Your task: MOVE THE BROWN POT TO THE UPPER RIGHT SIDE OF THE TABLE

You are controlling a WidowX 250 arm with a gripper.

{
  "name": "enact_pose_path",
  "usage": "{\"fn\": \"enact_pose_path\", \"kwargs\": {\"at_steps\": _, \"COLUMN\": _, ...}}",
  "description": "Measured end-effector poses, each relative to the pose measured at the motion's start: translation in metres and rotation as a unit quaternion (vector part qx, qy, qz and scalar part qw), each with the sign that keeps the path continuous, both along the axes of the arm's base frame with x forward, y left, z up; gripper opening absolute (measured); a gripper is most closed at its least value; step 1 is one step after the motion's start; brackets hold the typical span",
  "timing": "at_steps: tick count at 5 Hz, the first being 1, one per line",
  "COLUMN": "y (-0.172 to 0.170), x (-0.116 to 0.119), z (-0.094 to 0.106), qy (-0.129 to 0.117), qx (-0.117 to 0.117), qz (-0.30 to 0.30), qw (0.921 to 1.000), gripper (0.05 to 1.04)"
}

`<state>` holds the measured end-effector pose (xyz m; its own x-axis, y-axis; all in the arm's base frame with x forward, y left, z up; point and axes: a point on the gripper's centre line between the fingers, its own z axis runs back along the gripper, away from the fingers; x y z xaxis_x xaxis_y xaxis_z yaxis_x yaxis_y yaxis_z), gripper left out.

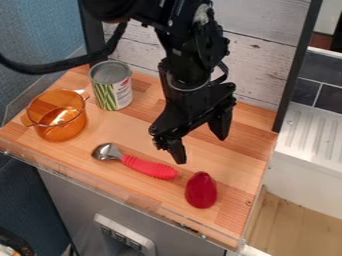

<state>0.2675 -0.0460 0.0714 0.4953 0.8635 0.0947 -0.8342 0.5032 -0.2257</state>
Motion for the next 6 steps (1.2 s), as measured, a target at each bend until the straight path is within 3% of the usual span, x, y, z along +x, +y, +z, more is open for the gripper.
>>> {"fn": "enact_pose_path", "kwargs": {"at_steps": 1, "y": 0.000, "x": -0.002, "z": -0.006, "qy": 0.012, "qx": -0.001, "qz": 0.001, "qw": 0.9999, "gripper": 1.000}}
{"fn": "enact_pose_path", "kwargs": {"at_steps": 2, "y": 0.025, "x": -0.001, "z": 0.001, "qy": 0.008, "qx": -0.023, "qz": 0.049, "qw": 0.9985, "gripper": 1.000}}
{"fn": "enact_pose_path", "kwargs": {"at_steps": 3, "y": 0.042, "x": 0.001, "z": 0.012, "qy": -0.010, "qx": -0.029, "qz": 0.090, "qw": 0.9954, "gripper": 1.000}}
{"fn": "enact_pose_path", "kwargs": {"at_steps": 4, "y": 0.074, "x": 0.000, "z": 0.012, "qy": -0.013, "qx": -0.031, "qz": 0.160, "qw": 0.9865, "gripper": 1.000}}
{"fn": "enact_pose_path", "kwargs": {"at_steps": 5, "y": 0.114, "x": -0.002, "z": -0.002, "qy": 0.002, "qx": -0.033, "qz": 0.247, "qw": 0.9684, "gripper": 1.000}}
{"fn": "enact_pose_path", "kwargs": {"at_steps": 6, "y": 0.161, "x": -0.005, "z": -0.007, "qy": -0.010, "qx": -0.003, "qz": 0.332, "qw": 0.9432, "gripper": 1.000}}
